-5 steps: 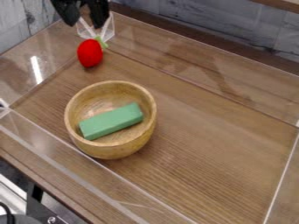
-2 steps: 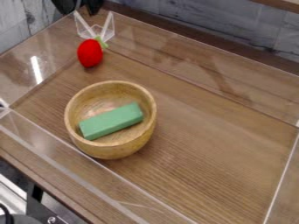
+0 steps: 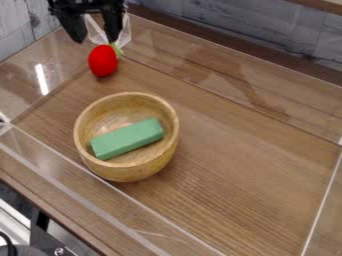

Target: Move the red fruit to the left side of the table

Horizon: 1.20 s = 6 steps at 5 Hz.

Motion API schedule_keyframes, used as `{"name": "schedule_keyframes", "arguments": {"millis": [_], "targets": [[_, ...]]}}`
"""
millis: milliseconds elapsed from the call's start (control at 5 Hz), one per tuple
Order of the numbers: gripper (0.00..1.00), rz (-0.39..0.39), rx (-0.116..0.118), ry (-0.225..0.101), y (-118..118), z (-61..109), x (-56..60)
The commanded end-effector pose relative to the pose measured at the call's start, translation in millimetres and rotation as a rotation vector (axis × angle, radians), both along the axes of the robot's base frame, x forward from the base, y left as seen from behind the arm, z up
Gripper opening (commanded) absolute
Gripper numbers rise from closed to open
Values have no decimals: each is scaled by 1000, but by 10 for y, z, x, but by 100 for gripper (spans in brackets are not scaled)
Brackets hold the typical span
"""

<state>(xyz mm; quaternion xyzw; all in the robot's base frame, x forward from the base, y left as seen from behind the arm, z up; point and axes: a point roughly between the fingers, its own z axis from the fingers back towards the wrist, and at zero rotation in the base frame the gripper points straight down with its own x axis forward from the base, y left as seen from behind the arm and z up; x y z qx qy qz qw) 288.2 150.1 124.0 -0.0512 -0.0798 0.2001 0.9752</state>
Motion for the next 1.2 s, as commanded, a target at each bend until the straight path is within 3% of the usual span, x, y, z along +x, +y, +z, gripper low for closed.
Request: {"name": "schedule_keyframes", "arguments": {"millis": [0, 200, 400, 600, 1000], "targets": [[100, -19, 38, -70, -70, 311, 94], [100, -33, 32, -69, -107, 366, 176], [0, -81, 24, -66, -44, 460, 120], [100, -124, 20, -57, 29, 530, 59], [100, -130, 8, -37, -316, 515, -57]]}}
